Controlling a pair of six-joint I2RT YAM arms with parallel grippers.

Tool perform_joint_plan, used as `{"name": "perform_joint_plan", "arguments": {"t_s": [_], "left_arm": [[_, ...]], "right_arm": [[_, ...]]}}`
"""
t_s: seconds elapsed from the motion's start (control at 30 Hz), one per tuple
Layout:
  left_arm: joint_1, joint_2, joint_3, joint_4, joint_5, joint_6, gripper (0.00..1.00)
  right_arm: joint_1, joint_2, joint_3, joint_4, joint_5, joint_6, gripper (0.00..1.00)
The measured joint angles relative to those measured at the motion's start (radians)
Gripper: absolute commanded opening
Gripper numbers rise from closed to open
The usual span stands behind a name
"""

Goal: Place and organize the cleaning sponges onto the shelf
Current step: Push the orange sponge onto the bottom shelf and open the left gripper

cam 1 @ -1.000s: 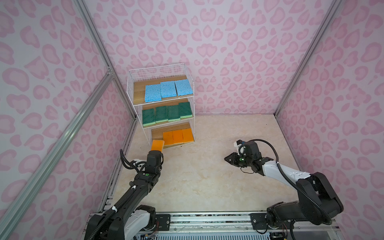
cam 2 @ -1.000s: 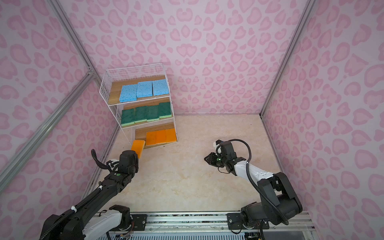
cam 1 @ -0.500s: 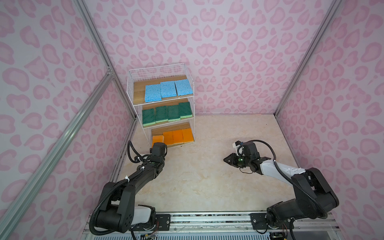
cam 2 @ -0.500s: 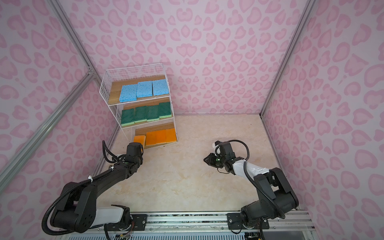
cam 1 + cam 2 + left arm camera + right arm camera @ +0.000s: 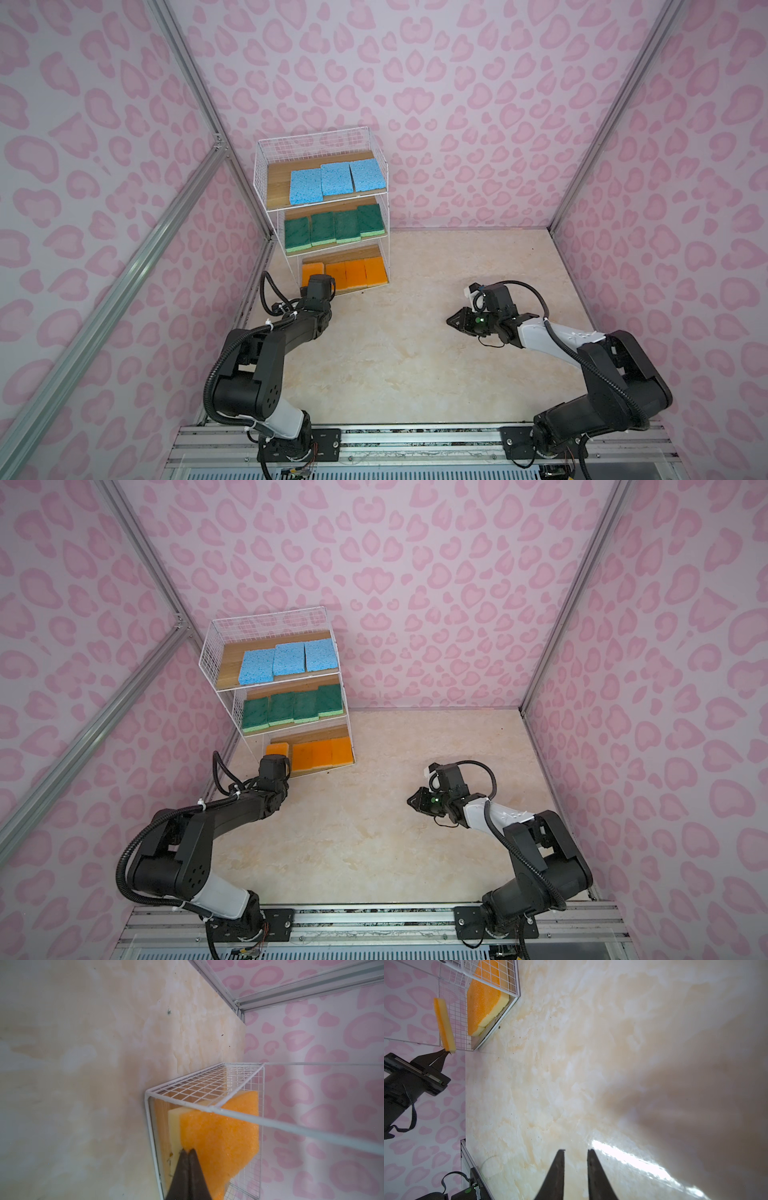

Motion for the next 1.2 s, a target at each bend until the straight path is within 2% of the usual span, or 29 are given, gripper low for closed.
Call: {"name": "perform_joint_plan", "arguments": {"t_s": [0.47,0.83,1.2], "left_arm": [[0.012,0.138,0.058,0.029,0.015,0.001,0.03],[0.026,0.154,0.087,0.028,0.021,0.019,0.04],[0.049,0.197,0.109,0.028,0.074,0.019,0.04]], "right_arm": [[-0.006,0.01,0.004,0.0,0.0,-0.006,0.22],[-0.008,0.012,0.007,0.0,0.0,-0.007,0.22],[-0.011,0.005,0.009,0.0,0.0,-0.007,0.22]]}}
